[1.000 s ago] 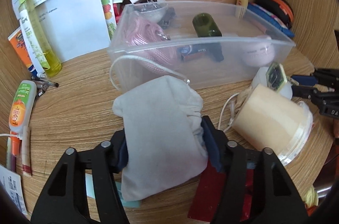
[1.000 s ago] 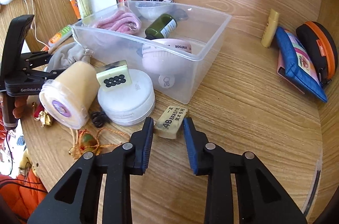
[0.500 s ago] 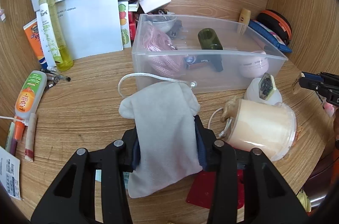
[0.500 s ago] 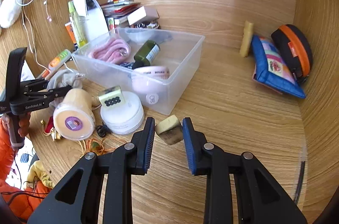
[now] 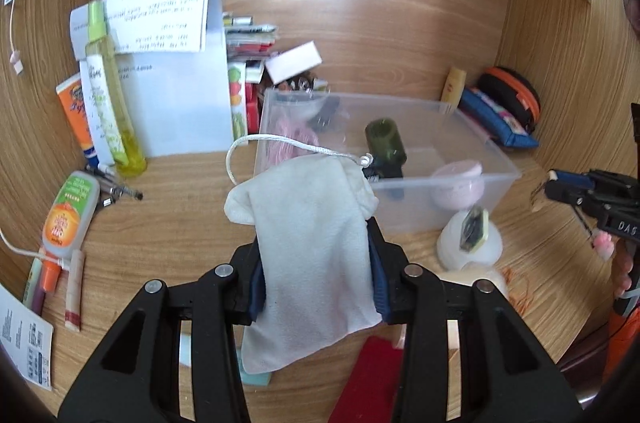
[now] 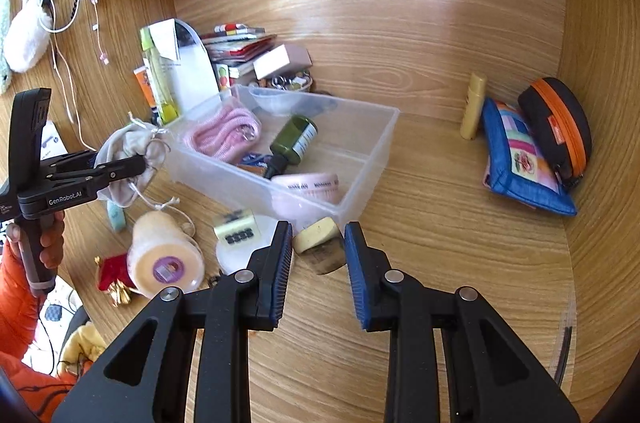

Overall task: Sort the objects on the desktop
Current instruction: 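Carry the eraser and white pouch into the clear box and release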

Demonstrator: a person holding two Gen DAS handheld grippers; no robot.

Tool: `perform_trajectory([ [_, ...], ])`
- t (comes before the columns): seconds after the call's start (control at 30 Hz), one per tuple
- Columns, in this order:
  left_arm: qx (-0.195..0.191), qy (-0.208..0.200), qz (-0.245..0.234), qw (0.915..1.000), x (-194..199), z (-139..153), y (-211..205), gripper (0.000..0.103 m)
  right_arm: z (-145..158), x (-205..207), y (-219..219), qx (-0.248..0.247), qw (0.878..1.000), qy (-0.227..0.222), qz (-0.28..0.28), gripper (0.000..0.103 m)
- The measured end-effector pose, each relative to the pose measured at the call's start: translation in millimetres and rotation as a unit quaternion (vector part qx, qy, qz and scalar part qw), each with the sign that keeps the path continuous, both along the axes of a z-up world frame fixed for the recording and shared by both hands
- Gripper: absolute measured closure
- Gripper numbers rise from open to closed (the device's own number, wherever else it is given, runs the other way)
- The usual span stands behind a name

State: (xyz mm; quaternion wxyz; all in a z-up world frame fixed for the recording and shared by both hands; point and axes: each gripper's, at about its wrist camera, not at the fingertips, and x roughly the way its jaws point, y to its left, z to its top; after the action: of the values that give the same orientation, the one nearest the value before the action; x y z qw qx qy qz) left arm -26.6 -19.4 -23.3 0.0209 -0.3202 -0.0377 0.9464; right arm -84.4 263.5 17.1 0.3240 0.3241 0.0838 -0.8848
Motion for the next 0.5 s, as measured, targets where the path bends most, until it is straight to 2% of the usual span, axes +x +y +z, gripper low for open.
perform_trajectory([
  [0.5,0.011,0.037,-0.010,0.9992,-27,36,1,0.061,27,-26,-25,-0.029,0.999,0.019,0.010,0.079],
])
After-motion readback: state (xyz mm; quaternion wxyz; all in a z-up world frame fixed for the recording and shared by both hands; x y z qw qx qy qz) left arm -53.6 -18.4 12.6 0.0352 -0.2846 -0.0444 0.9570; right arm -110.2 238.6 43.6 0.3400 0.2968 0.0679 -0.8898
